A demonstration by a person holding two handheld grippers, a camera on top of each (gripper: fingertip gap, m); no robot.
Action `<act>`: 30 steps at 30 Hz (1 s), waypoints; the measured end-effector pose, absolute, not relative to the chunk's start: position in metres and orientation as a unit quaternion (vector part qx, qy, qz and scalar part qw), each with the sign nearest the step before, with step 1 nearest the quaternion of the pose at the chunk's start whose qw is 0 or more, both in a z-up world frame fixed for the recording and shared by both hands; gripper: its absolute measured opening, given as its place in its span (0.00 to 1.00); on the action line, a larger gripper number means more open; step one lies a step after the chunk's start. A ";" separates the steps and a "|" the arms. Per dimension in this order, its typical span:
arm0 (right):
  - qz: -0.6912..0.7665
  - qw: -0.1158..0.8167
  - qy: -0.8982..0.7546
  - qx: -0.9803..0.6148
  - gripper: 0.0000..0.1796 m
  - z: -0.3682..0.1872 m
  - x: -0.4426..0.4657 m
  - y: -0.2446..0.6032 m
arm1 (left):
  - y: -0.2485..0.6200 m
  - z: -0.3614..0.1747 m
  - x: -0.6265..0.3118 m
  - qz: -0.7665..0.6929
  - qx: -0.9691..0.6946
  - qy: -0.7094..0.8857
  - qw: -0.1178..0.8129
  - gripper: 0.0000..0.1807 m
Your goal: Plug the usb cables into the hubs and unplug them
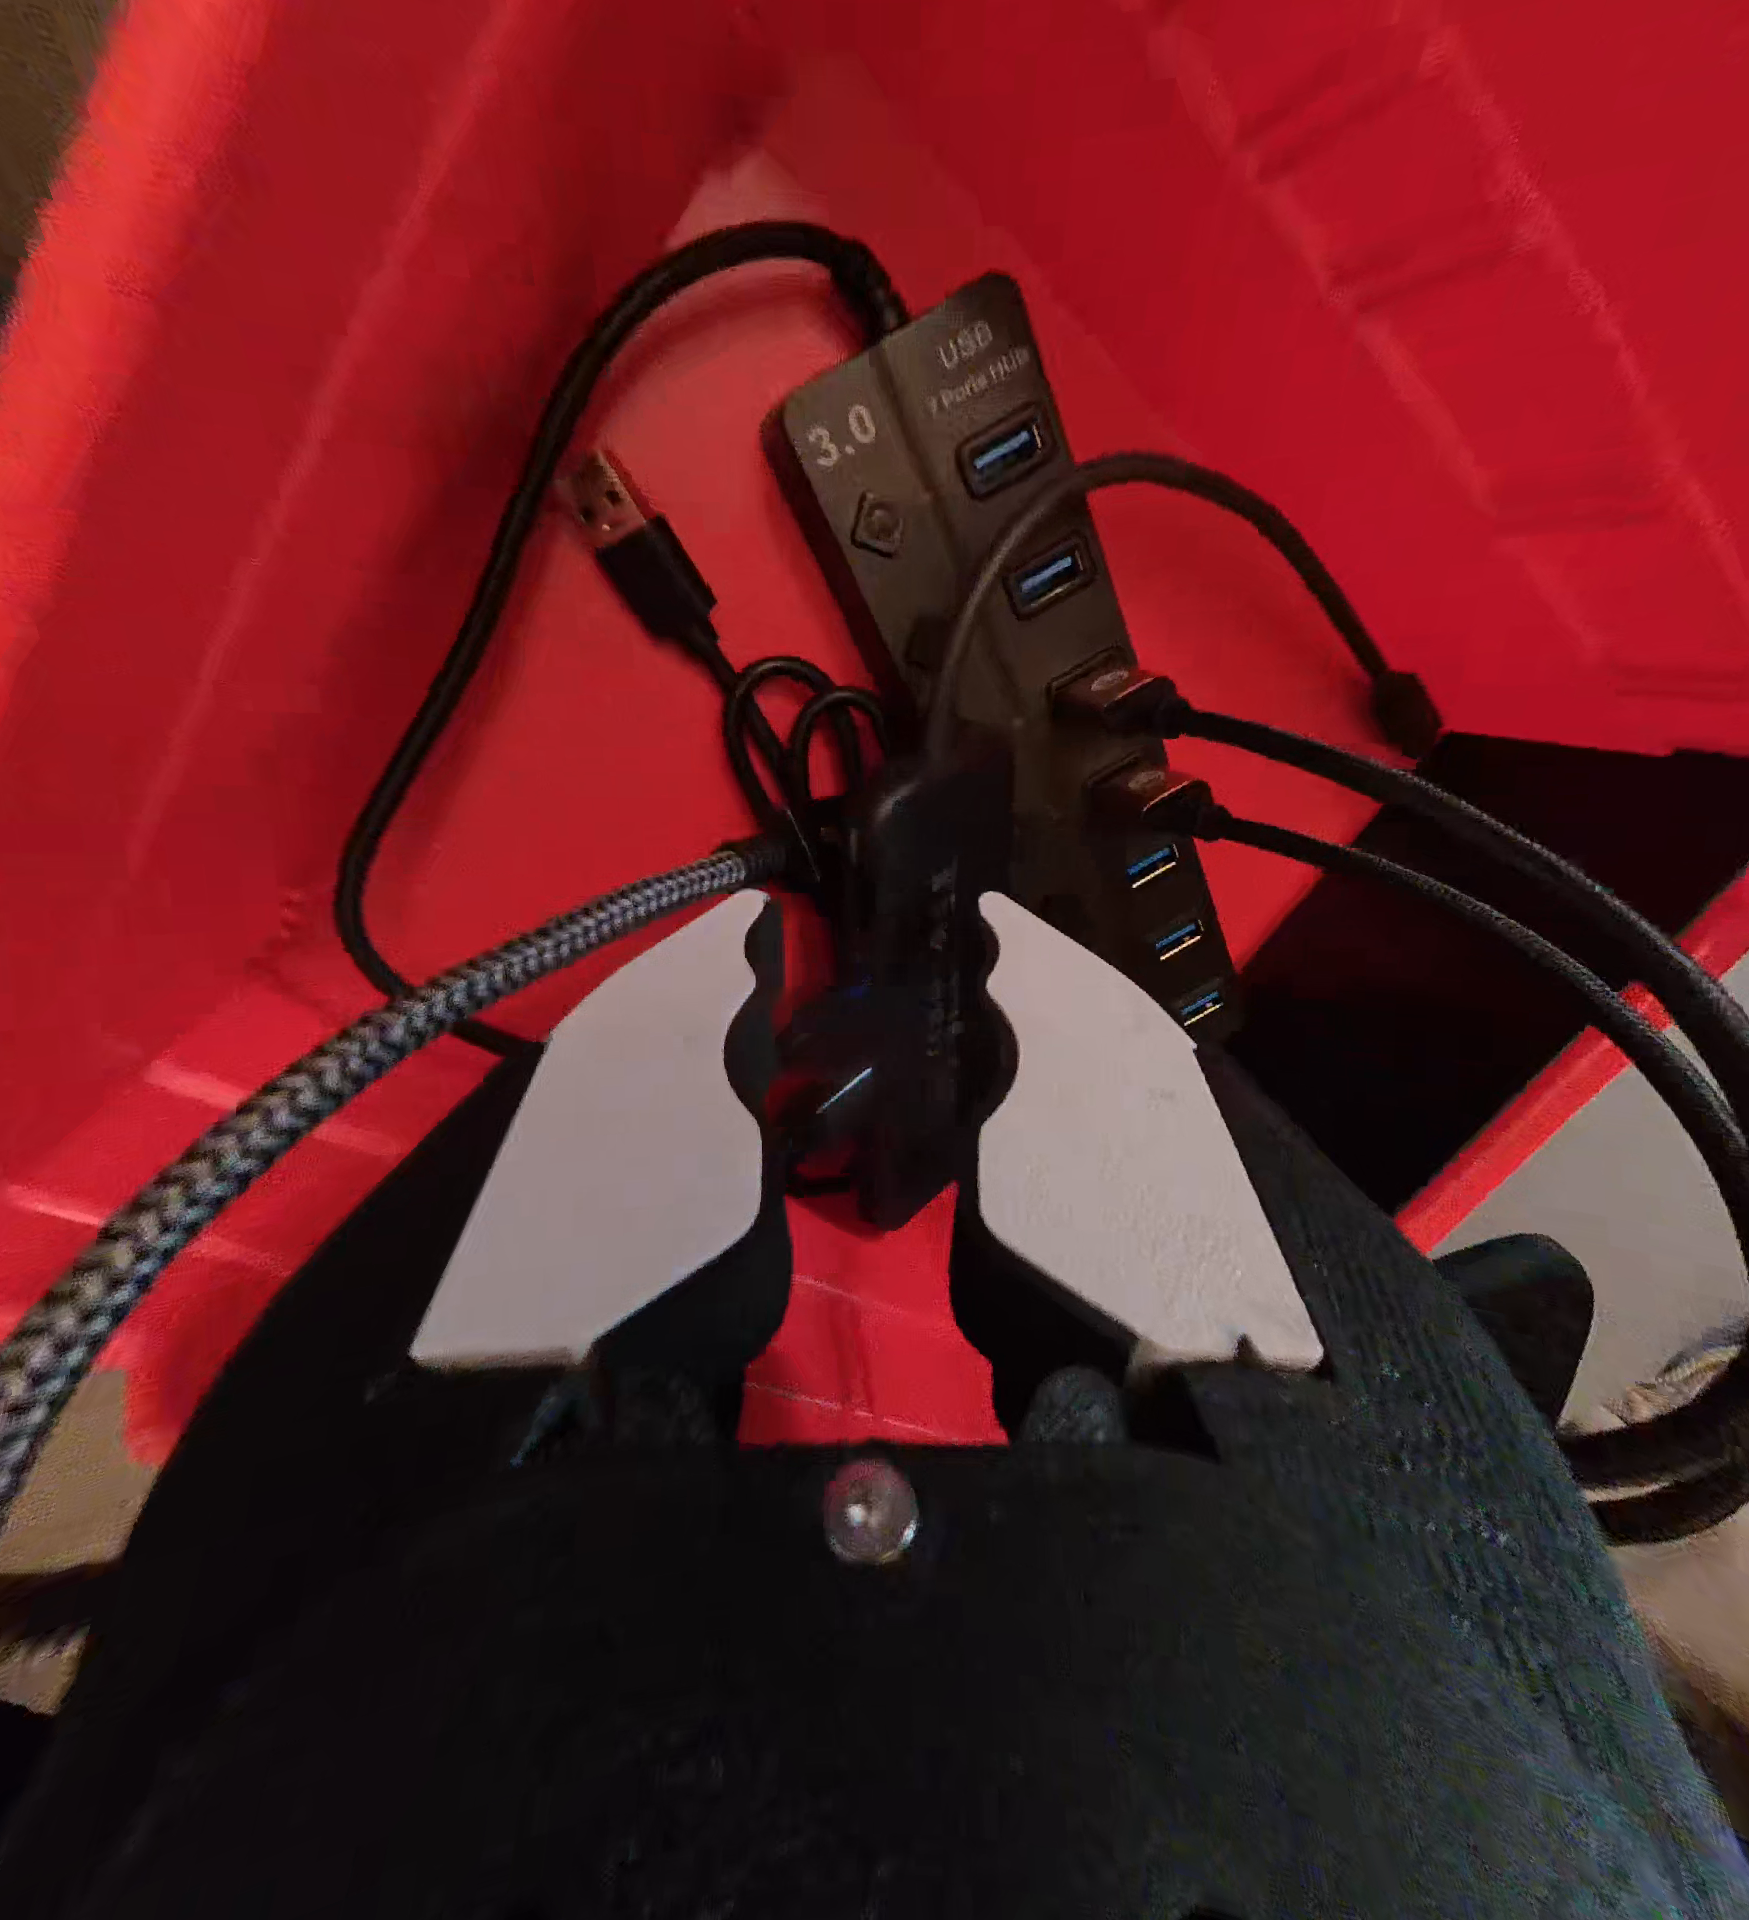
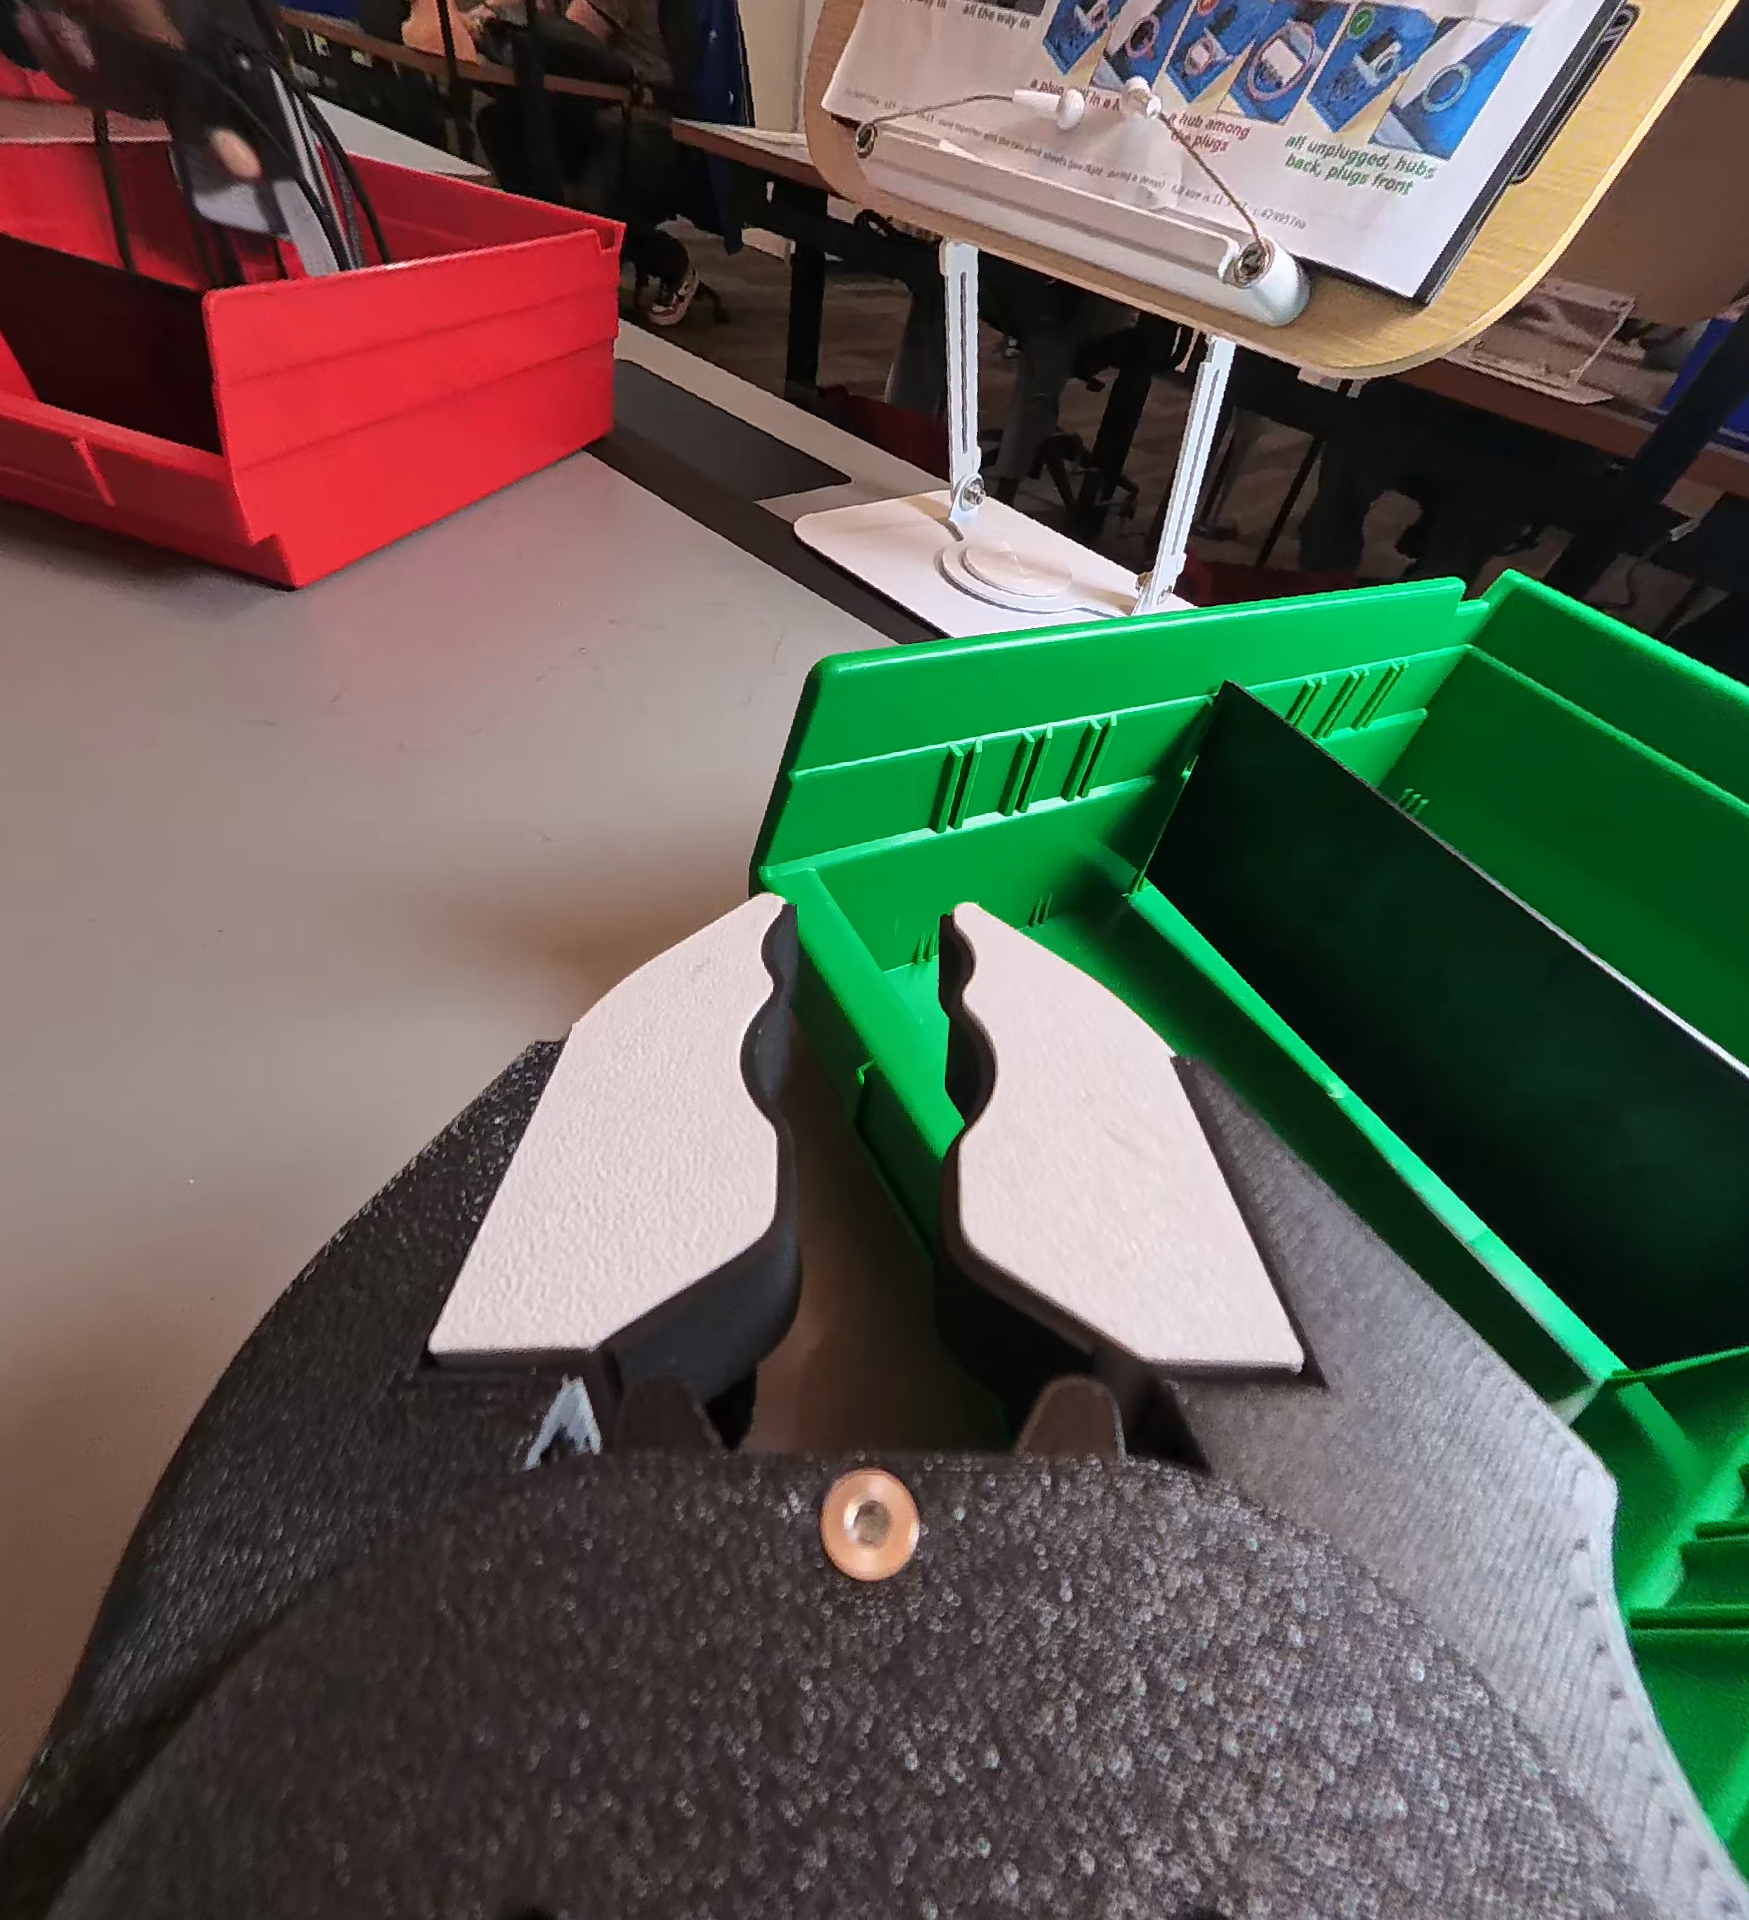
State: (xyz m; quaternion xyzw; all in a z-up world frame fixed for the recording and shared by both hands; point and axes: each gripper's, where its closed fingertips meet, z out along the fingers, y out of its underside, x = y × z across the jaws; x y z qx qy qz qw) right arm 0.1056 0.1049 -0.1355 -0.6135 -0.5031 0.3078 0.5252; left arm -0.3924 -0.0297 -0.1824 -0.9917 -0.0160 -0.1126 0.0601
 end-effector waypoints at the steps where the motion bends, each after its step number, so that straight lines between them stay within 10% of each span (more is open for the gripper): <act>1: 0.308 0.525 -0.503 -0.614 0.14 -0.135 0.106 0.105 | -0.031 -0.186 -0.390 -0.116 -0.992 -0.015 0.052 0.19; 12: 0.315 0.529 -0.499 -0.610 0.14 -0.131 0.108 0.105 | -0.035 -0.177 -0.377 -0.133 -0.990 0.002 0.049 0.14; 30: 0.326 0.543 -0.501 -0.590 0.14 -0.120 0.103 0.094 | -0.026 0.062 -0.330 0.015 -0.919 0.106 0.379 0.11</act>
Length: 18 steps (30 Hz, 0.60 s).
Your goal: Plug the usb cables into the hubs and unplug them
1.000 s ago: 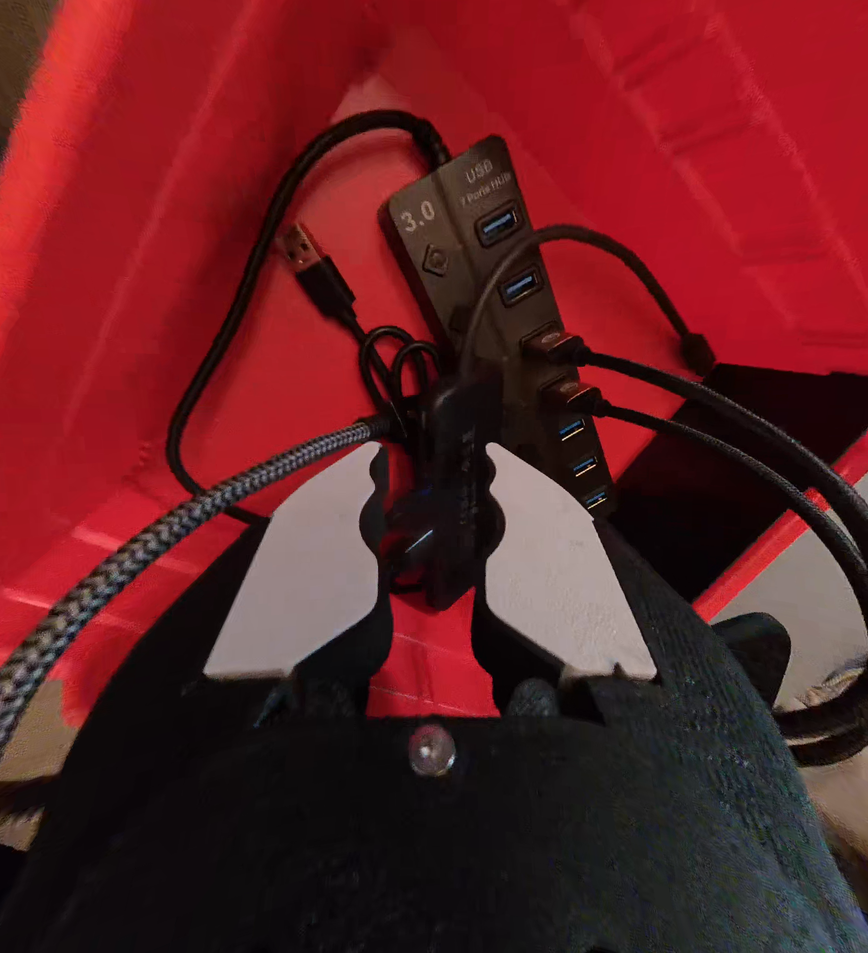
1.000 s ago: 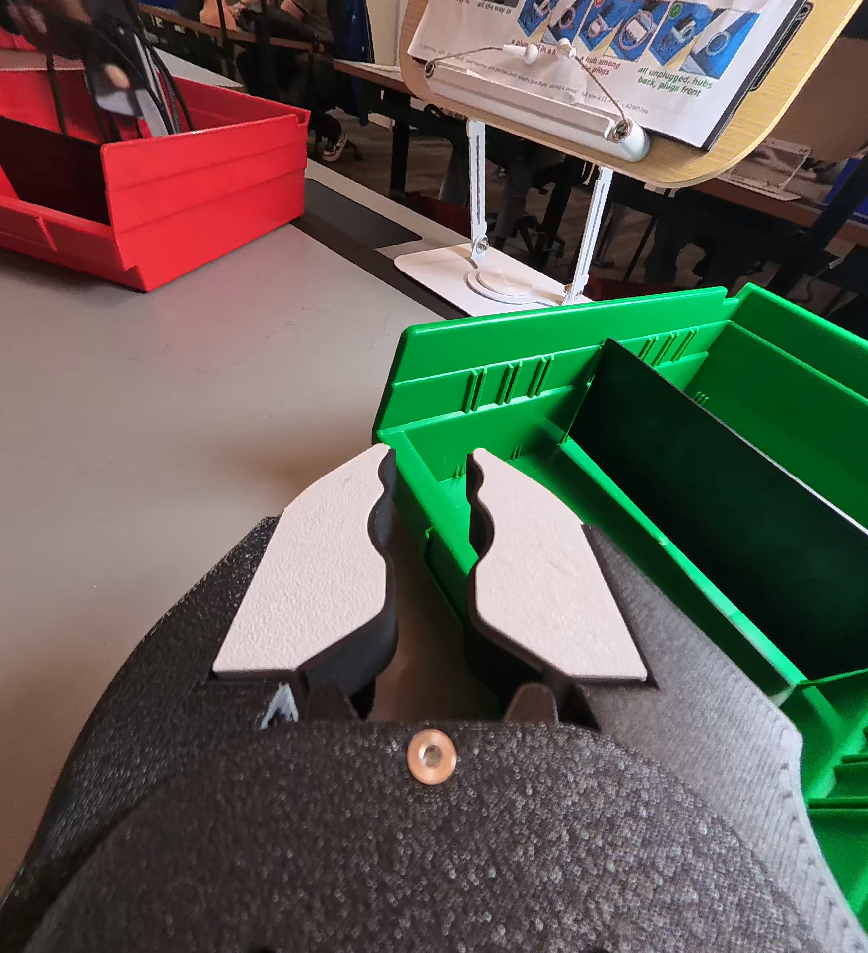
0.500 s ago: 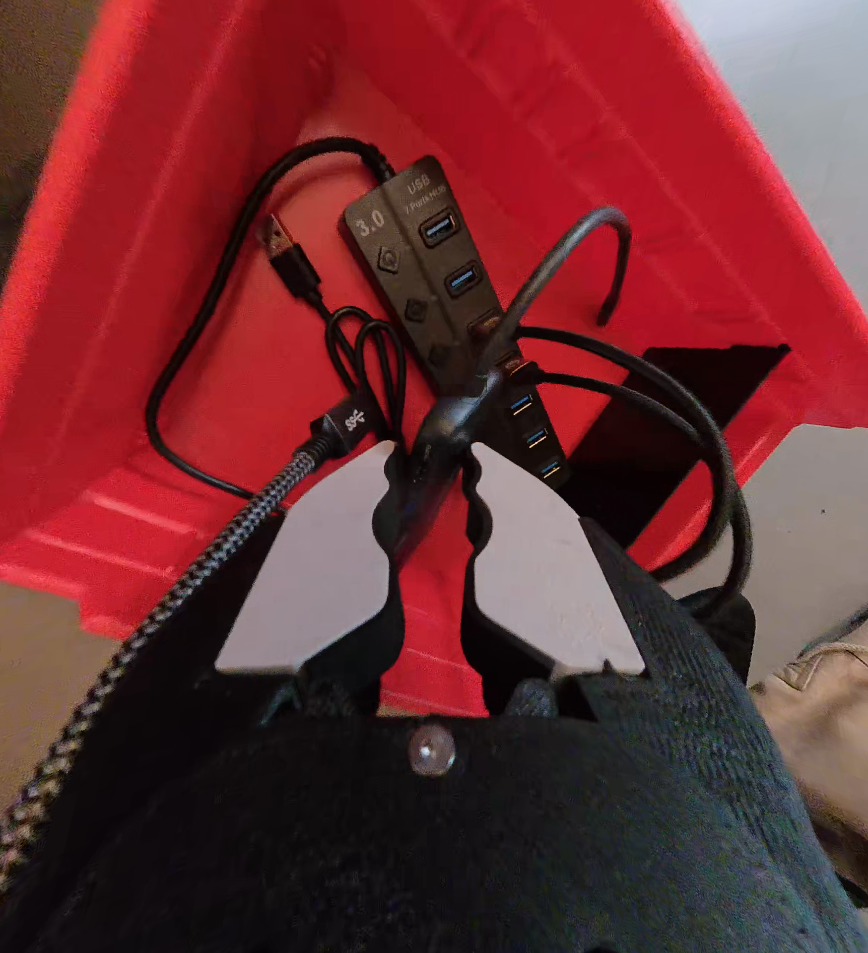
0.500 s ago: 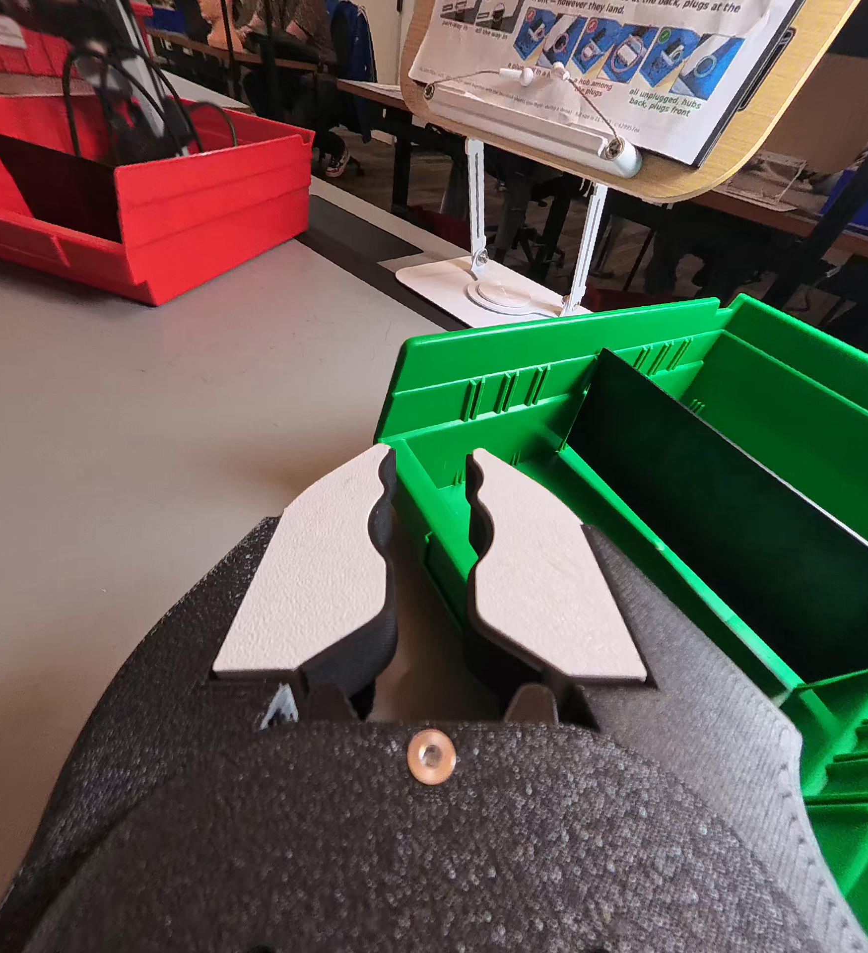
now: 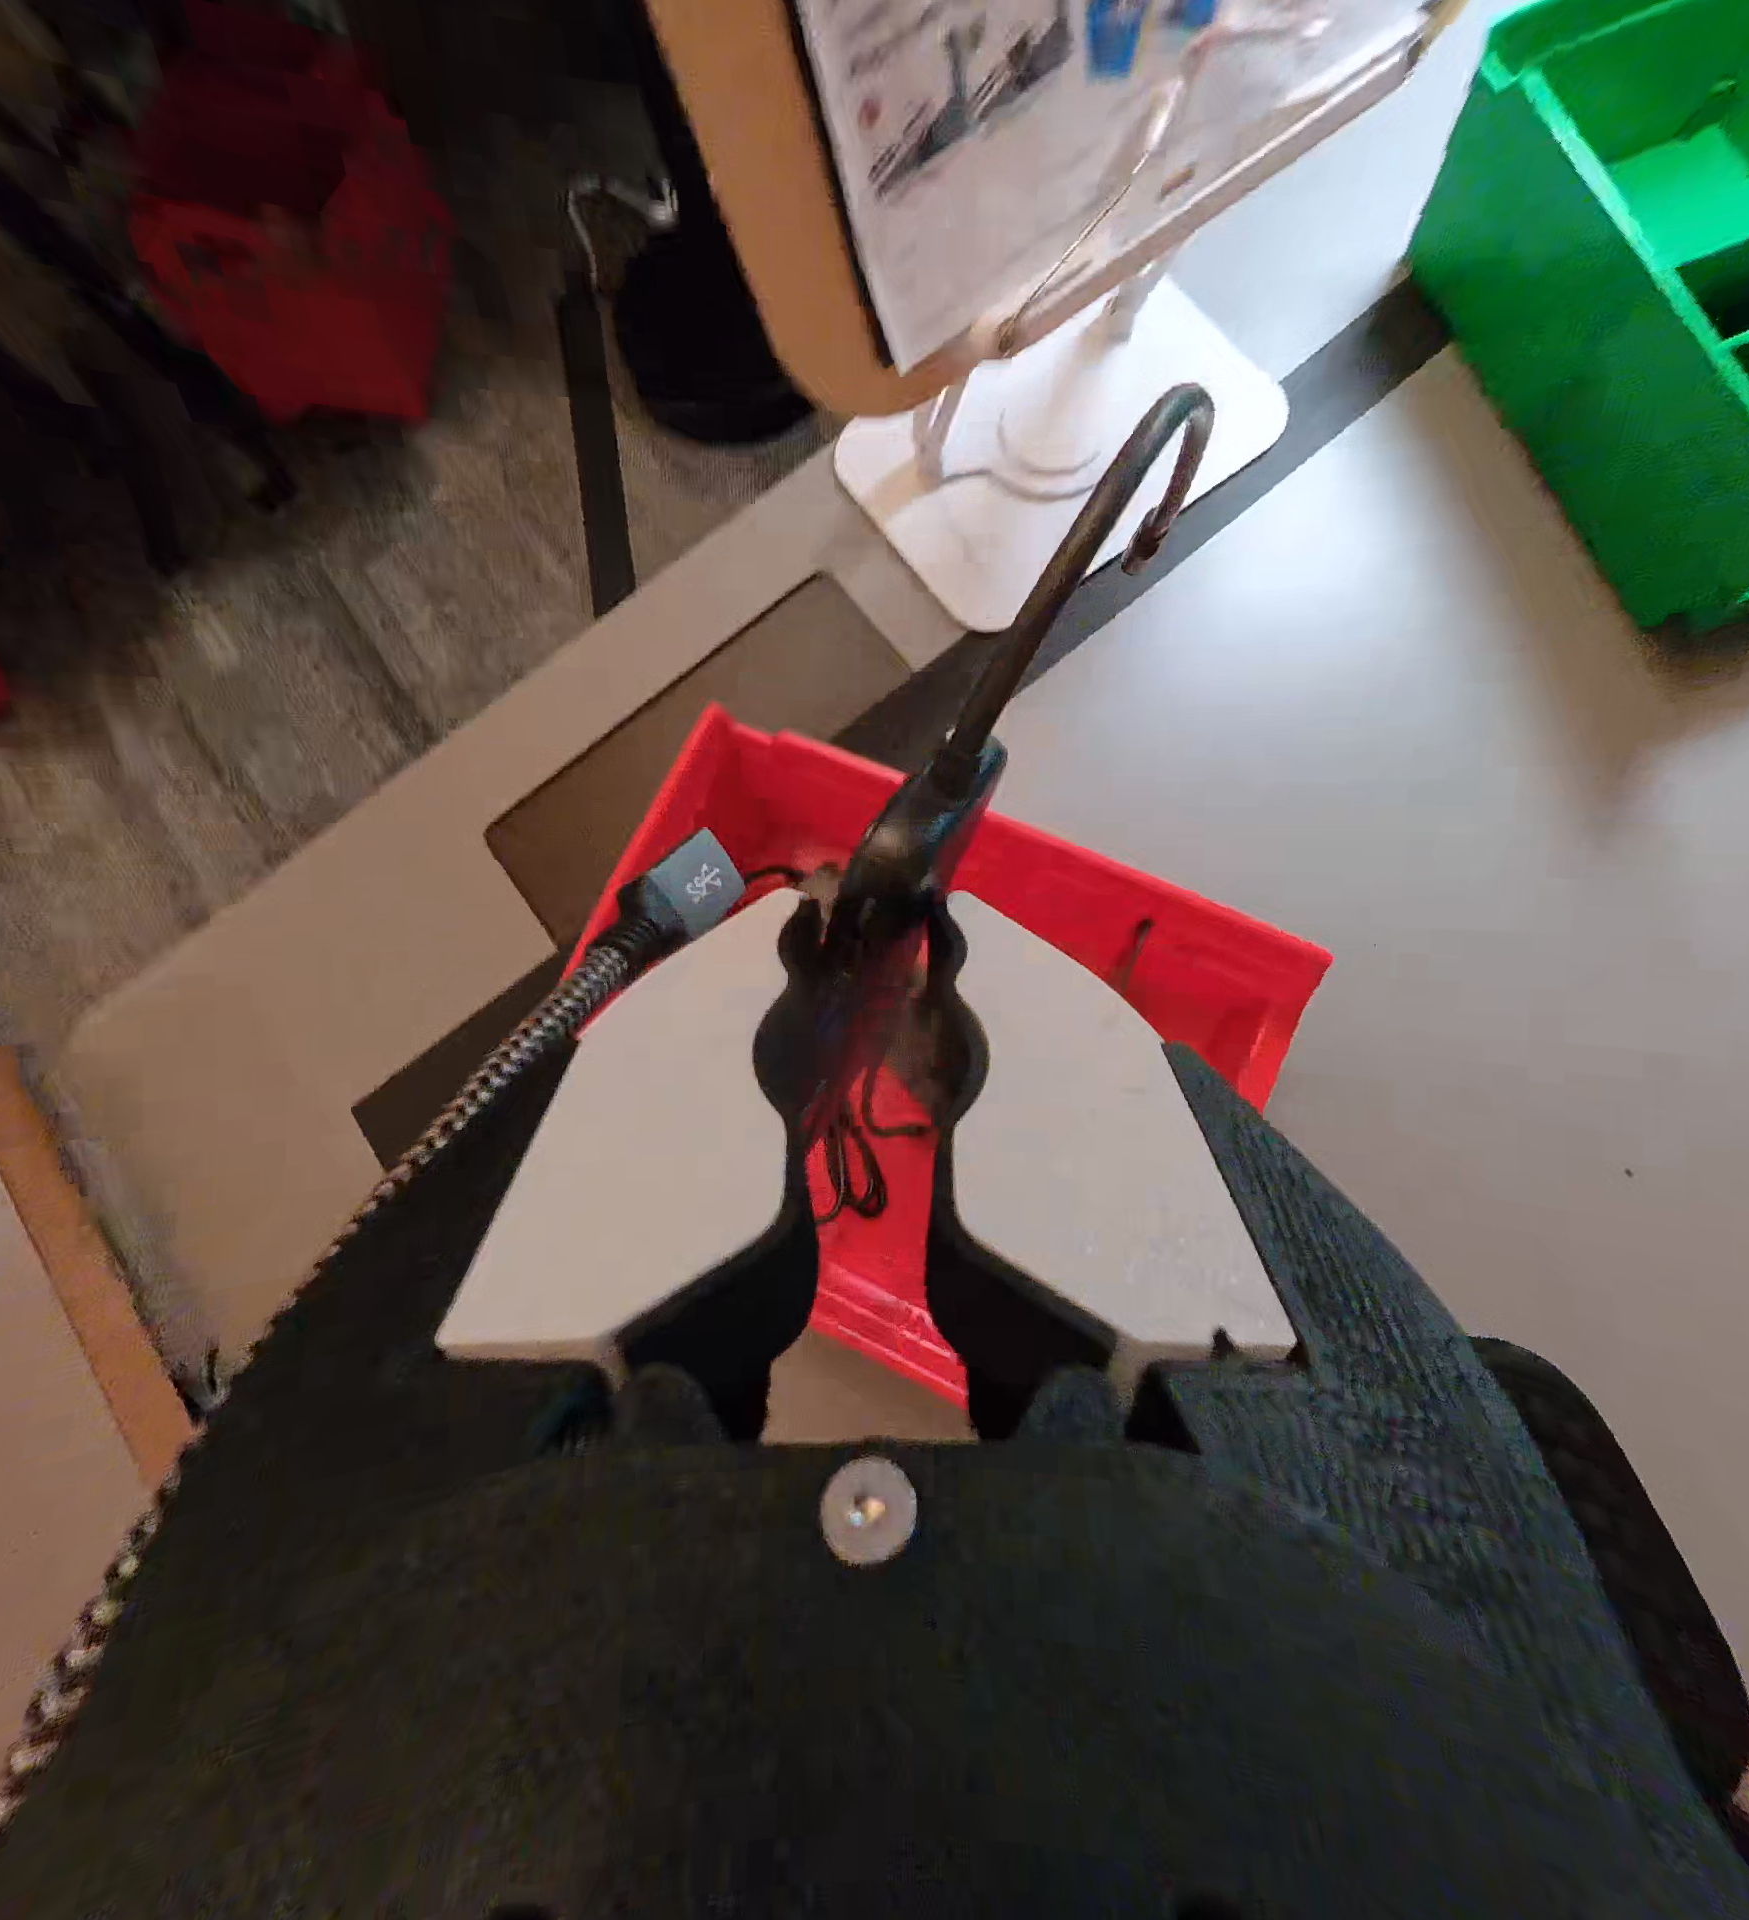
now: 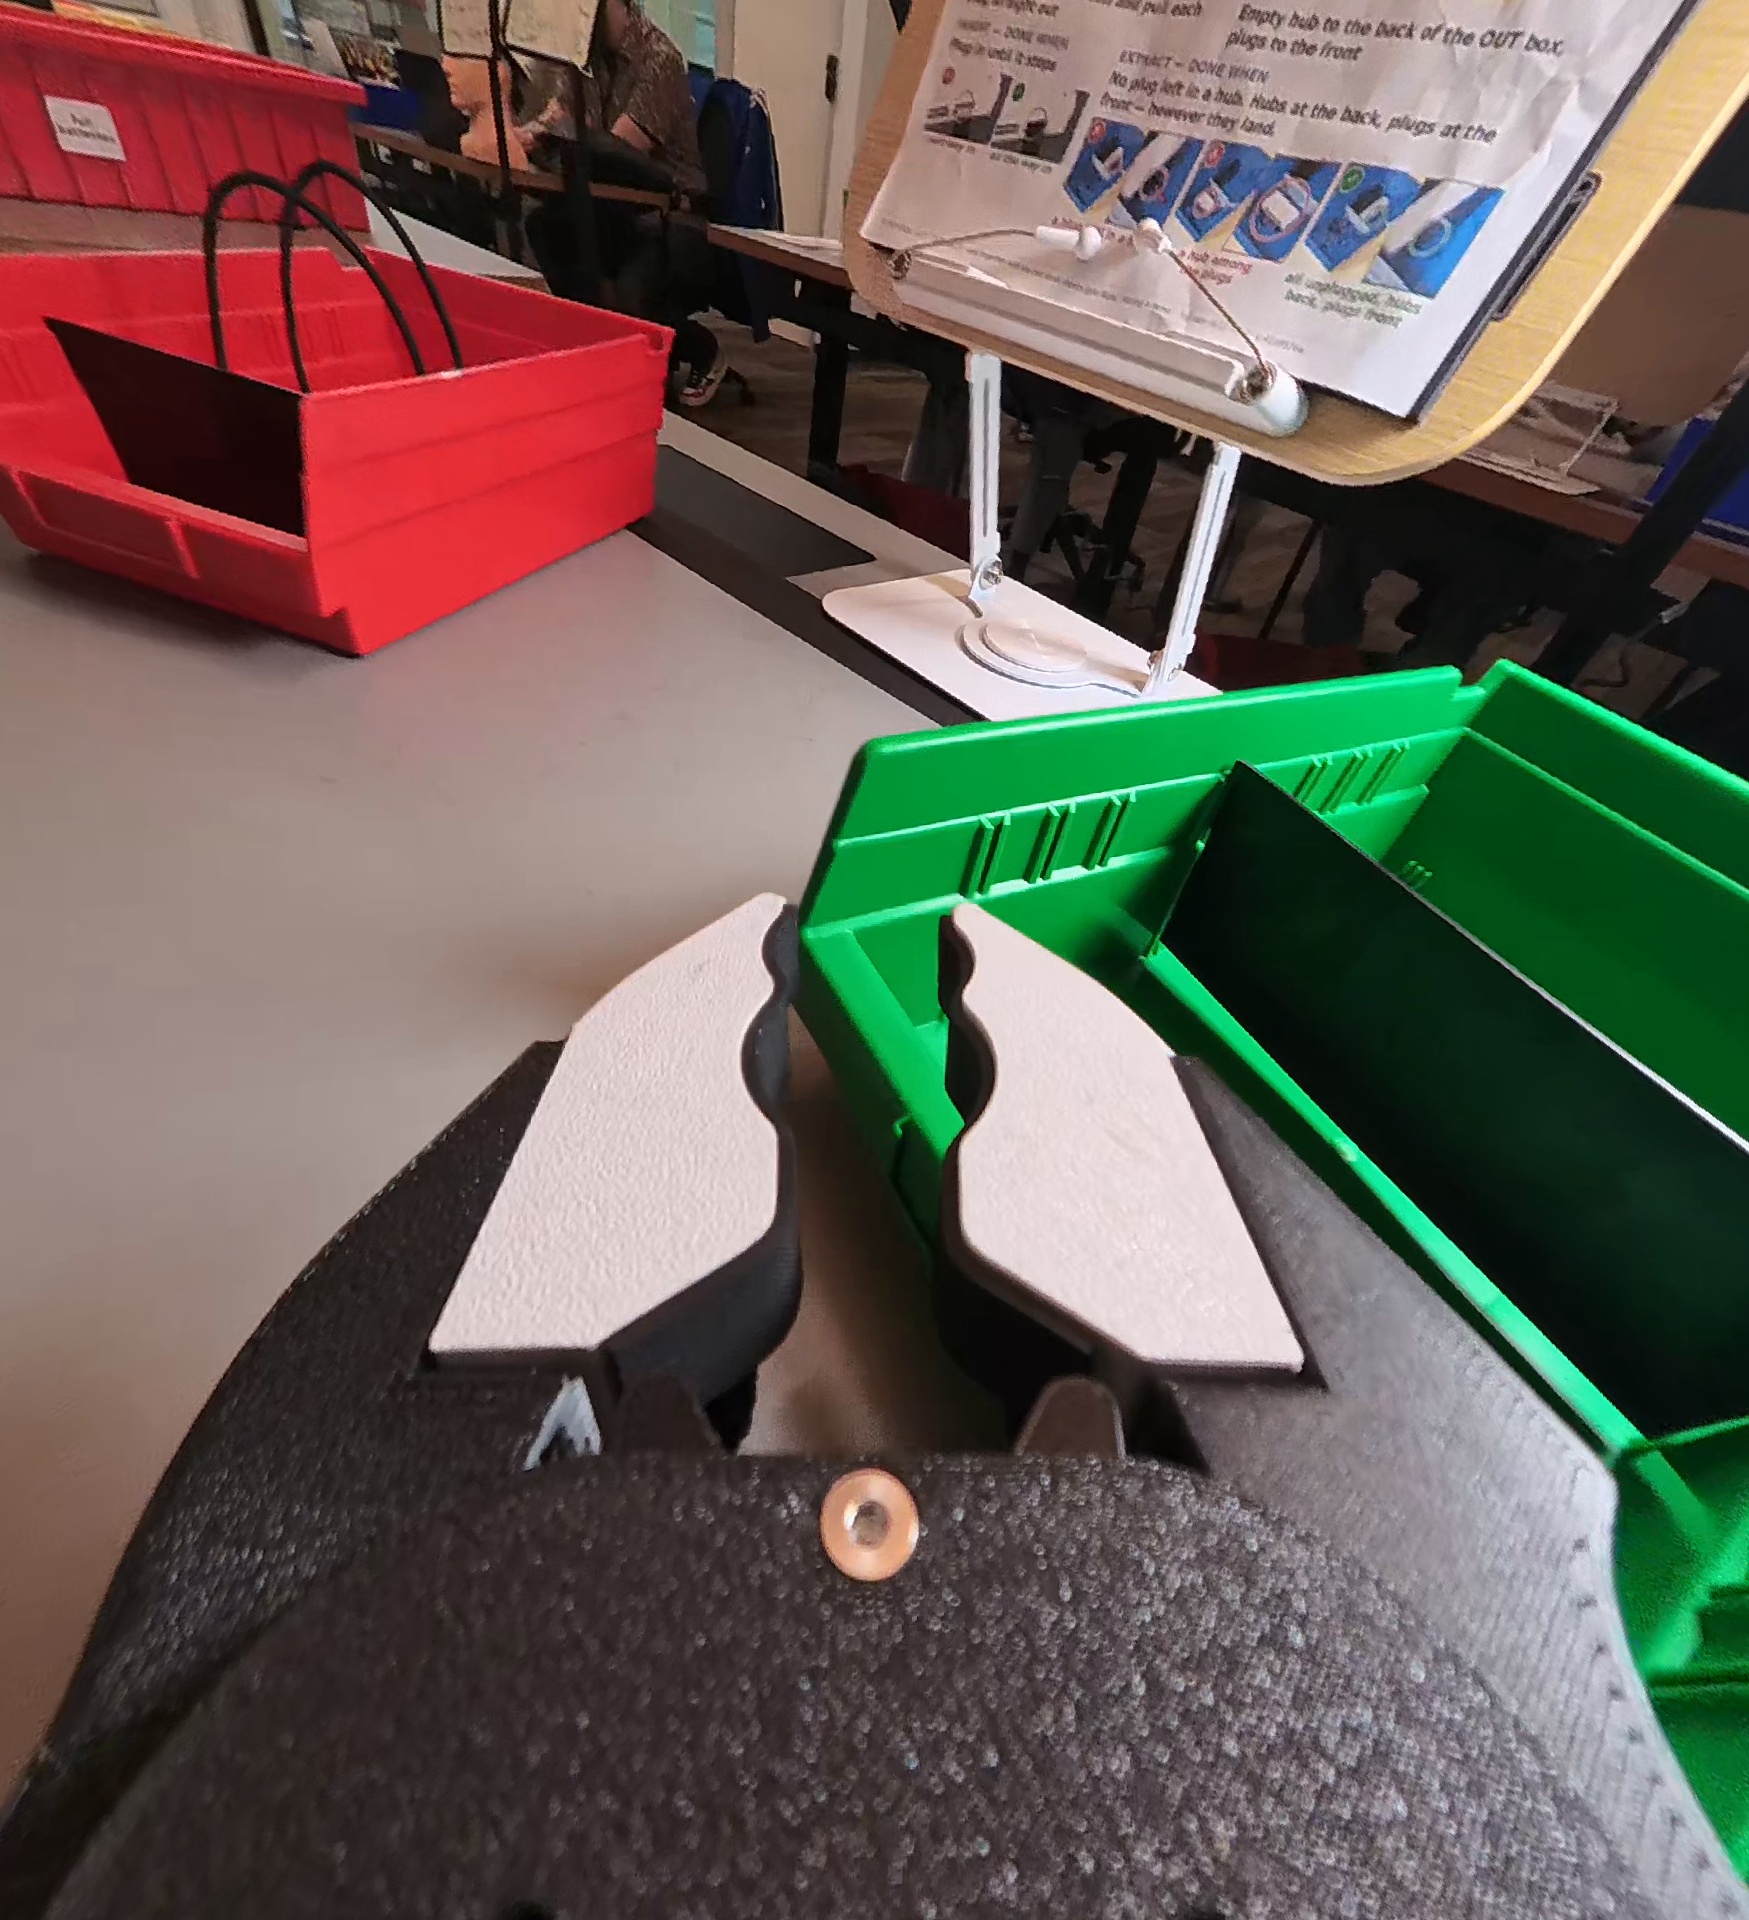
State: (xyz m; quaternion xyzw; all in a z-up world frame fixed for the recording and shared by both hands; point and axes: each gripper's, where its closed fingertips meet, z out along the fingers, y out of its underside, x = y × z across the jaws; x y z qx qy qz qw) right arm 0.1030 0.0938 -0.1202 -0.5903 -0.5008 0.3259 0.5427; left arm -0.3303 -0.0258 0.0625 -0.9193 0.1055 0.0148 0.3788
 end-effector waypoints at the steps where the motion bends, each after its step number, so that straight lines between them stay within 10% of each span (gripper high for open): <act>1: 0.331 0.544 -0.500 -0.587 0.15 -0.117 0.101 0.091 | -0.026 0.075 -0.314 0.012 -0.907 0.124 0.402 0.11; 18: 0.521 0.545 -0.509 -0.415 0.29 -0.015 0.020 -0.047 | -0.038 0.043 -0.009 -0.422 -0.648 0.218 0.595 0.11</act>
